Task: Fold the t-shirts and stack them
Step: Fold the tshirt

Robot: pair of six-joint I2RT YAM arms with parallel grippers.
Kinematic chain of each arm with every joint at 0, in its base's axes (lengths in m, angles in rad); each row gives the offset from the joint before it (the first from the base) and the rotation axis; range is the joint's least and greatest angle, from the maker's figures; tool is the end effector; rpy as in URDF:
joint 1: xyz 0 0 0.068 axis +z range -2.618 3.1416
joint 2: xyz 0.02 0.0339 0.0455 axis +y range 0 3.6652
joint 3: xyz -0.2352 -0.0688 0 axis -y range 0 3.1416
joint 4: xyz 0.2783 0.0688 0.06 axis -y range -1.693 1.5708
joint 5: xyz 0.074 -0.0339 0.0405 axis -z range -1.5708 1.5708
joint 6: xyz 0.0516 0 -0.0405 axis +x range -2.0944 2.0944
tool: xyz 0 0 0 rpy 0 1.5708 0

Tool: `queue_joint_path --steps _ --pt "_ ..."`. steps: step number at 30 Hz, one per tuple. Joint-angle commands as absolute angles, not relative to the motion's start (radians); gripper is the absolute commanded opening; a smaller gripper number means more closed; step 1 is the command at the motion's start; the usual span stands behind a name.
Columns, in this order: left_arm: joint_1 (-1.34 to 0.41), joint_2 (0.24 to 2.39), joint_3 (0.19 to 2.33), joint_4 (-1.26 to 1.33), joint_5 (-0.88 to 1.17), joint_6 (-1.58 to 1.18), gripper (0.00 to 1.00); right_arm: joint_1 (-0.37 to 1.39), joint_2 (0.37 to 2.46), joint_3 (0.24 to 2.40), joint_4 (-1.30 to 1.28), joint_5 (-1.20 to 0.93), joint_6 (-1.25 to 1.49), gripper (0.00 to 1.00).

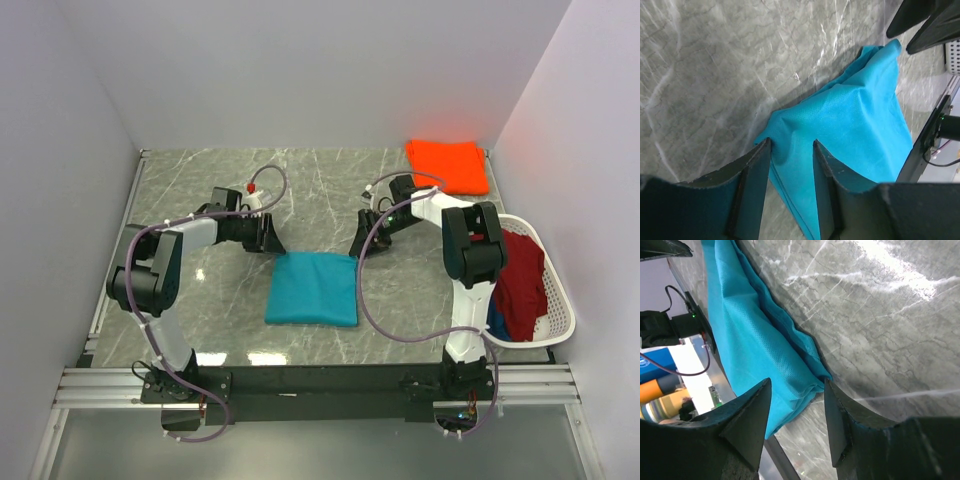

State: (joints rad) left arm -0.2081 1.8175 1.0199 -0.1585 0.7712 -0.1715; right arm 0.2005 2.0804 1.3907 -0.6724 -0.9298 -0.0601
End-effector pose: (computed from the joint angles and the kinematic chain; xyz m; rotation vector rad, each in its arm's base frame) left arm 0.3632 -0.1134 0.0936 0.3617 2.4524 -1.1273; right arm 0.3929 0.1221 0.0854 -0.4893 2.6473 1.3648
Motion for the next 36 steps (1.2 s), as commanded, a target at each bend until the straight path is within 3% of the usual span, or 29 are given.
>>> queue_joint_path --steps 1,9,14,17,19,20,21,33,34,35,36 --pt "-0.209 1.836 1.011 -0.106 0.782 -0.213 0.44 0.215 2.102 1.413 -0.66 -0.96 -0.049 0.53" --pt "-0.199 1.804 0.971 -0.117 0.692 -0.224 0.52 0.224 2.111 1.404 -0.673 -0.965 -0.054 0.51" --pt "-0.199 1.798 0.953 -0.095 0.712 -0.247 0.49 0.225 2.108 1.391 -0.658 -0.963 -0.046 0.32" --pt "-0.198 1.805 0.956 -0.074 0.739 -0.258 0.36 0.224 2.108 1.405 -0.661 -0.947 -0.048 0.19" --pt "-0.19 1.804 0.954 -0.04 0.759 -0.278 0.17 0.224 2.106 1.417 -0.664 -0.919 -0.046 0.06" --pt "-0.18 1.807 0.956 -0.032 0.767 -0.282 0.06 0.222 2.106 1.434 -0.664 -0.908 -0.046 0.01" --pt "-0.175 1.81 0.965 -0.031 0.767 -0.282 0.01 0.221 2.103 1.442 -0.661 -0.893 -0.043 0.0" --pt "-0.098 1.884 1.069 -0.023 0.712 -0.276 0.01 0.198 2.164 1.634 -0.658 -0.727 -0.037 0.0" --pt "-0.098 1.899 1.081 -0.023 0.712 -0.281 0.01 0.198 2.178 1.669 -0.666 -0.724 -0.035 0.05" --pt "-0.097 1.904 1.091 -0.023 0.715 -0.282 0.12 0.198 2.181 1.689 -0.67 -0.723 -0.034 0.16" --pt "-0.095 1.907 1.107 -0.025 0.721 -0.282 0.19 0.199 2.184 1.707 -0.675 -0.716 -0.029 0.36"
